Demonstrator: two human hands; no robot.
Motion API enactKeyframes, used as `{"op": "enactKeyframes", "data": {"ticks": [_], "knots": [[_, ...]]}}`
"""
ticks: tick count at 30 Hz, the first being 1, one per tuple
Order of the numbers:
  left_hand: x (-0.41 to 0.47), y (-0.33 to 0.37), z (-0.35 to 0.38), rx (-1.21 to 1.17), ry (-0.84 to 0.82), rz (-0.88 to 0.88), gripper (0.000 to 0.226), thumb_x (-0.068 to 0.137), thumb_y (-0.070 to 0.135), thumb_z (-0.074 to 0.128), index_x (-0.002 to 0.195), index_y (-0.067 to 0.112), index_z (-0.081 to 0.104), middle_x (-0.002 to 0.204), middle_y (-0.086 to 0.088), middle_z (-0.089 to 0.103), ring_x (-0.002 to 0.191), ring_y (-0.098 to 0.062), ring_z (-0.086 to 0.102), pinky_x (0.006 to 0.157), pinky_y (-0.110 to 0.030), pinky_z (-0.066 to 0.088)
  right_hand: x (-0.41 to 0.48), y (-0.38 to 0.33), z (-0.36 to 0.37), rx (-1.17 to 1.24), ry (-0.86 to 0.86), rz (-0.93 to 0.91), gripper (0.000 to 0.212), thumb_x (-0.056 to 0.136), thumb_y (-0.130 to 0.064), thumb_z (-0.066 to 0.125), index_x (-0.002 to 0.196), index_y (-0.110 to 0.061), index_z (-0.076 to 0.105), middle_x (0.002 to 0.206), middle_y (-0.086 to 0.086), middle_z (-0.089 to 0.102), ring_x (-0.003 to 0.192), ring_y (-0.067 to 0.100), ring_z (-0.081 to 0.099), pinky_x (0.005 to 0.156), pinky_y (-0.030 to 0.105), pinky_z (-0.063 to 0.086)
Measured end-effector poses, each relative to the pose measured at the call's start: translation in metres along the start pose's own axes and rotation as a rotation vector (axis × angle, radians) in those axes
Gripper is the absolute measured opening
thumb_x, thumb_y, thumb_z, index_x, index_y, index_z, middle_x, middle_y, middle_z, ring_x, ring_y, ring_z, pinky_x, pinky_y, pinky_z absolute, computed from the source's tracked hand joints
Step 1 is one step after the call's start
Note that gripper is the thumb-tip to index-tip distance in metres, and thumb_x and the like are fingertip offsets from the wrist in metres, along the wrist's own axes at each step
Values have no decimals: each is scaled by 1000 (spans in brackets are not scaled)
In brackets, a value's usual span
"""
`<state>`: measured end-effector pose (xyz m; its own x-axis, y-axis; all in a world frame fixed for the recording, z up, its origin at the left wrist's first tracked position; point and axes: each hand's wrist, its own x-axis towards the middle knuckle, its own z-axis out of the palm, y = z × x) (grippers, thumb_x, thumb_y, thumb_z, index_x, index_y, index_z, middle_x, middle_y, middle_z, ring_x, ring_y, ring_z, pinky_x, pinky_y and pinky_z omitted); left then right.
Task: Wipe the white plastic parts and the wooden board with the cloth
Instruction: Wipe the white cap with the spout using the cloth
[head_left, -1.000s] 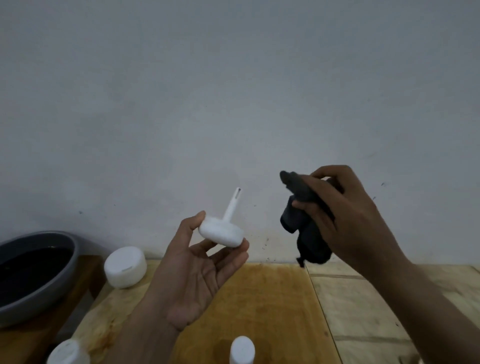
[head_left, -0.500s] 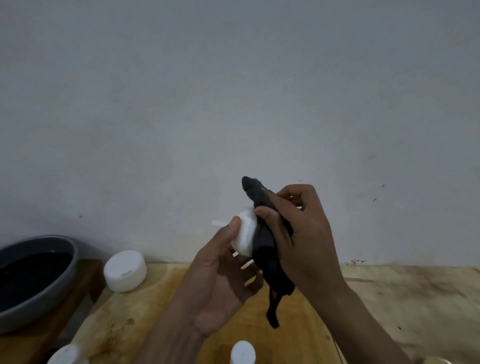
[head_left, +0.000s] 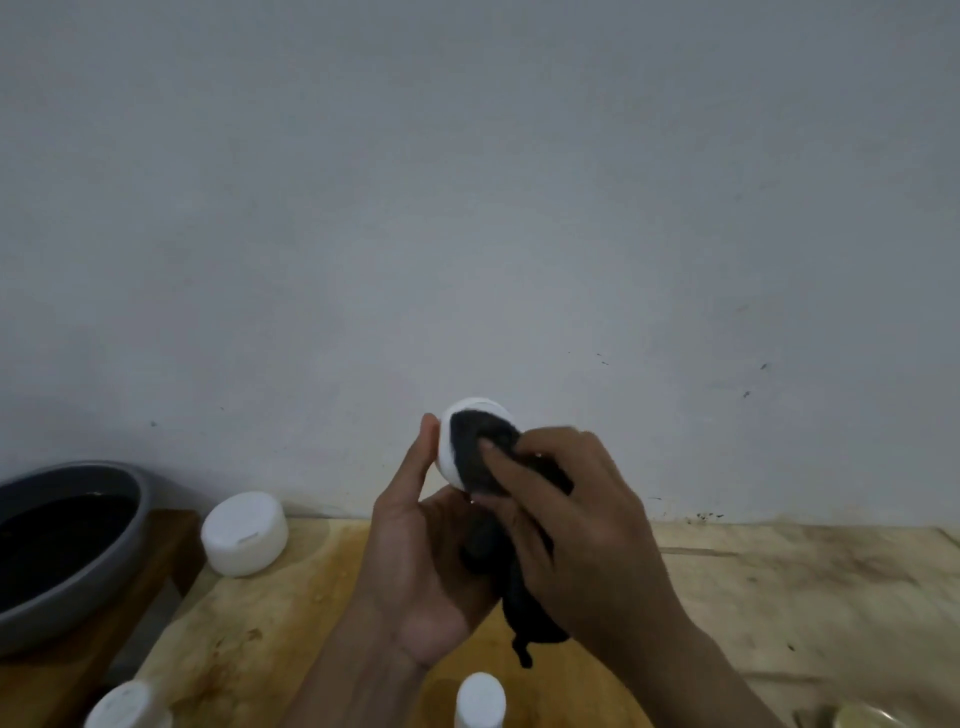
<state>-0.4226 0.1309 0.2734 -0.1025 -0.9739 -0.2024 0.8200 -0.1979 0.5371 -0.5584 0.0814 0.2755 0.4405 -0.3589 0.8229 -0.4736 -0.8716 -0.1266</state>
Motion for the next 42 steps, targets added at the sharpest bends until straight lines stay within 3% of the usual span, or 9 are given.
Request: {"op": "enactKeyframes", "data": {"ticks": [7, 11, 15, 21, 24, 30, 32, 36, 42], "knots": [[4, -17, -5, -6, 56, 16, 78, 73, 66, 70, 126, 9, 72, 115, -14, 69, 103, -31, 65, 93, -44, 50, -7, 15, 2, 58, 60, 131, 26, 97, -20, 56, 114, -7, 69, 117, 3, 67, 98, 19, 59, 85, 28, 50], [6, -17, -2, -56, 82, 9, 75, 79, 66, 67, 119, 3, 75, 98, -15, 73, 87, -32, 72, 73, -41, 60, -14, -1, 5, -3, -12, -112, 28, 96, -20, 59, 120, -9, 65, 120, 7, 67, 94, 20, 55, 79, 29, 52], [6, -15, -3, -83, 103, -4, 78, 79, 70, 64, 121, 5, 75, 106, -15, 74, 90, -32, 73, 87, -44, 55, -26, 8, 1, -112, -69, -190, 25, 95, -20, 61, 118, -15, 66, 121, 5, 63, 92, 20, 52, 71, 36, 53], [1, -19, 7, -81, 137, -3, 74, 80, 69, 66, 116, 4, 77, 101, -13, 75, 90, -30, 75, 78, -40, 59, -22, 5, 1, -170, -146, -283, 31, 99, -26, 57, 129, -22, 57, 128, 2, 47, 99, 20, 50, 80, 31, 46], [0, -19, 5, -70, 159, -16, 79, 77, 72, 65, 119, 5, 75, 117, -17, 74, 112, -34, 70, 103, -48, 52, -31, 16, 2, -89, -71, -204, 25, 95, -20, 64, 119, -19, 67, 123, 5, 57, 94, 23, 56, 75, 37, 50], [-2, -21, 8, -14, 137, -7, 79, 74, 68, 71, 124, 7, 73, 116, -16, 72, 113, -35, 67, 103, -52, 51, -17, 21, 8, 197, 120, 242, 30, 96, -20, 59, 123, -11, 67, 116, 2, 60, 97, 12, 60, 80, 24, 52], [1, -25, 6, -2, 103, -26, 75, 79, 65, 70, 126, 7, 72, 129, -15, 68, 128, -35, 60, 107, -51, 48, -7, 15, 5, 213, 81, 173, 30, 96, -20, 58, 123, -11, 68, 118, 2, 59, 100, 14, 59, 83, 22, 51], [5, -25, -2, -33, 91, 23, 64, 78, 58, 73, 112, 4, 77, 106, -14, 73, 107, -32, 64, 85, -40, 53, -18, 8, 1, 75, -109, -125, 28, 97, -23, 59, 123, -15, 64, 124, 2, 56, 96, 20, 56, 80, 28, 52], [4, -30, -5, 264, 32, 203, 51, 84, 49, 73, 122, 16, 75, 128, -16, 70, 118, -33, 68, 100, -46, 54, -7, 20, -10, 346, -35, 139, 30, 99, -22, 52, 123, -11, 67, 122, -1, 57, 99, 14, 61, 79, 27, 51]]}}
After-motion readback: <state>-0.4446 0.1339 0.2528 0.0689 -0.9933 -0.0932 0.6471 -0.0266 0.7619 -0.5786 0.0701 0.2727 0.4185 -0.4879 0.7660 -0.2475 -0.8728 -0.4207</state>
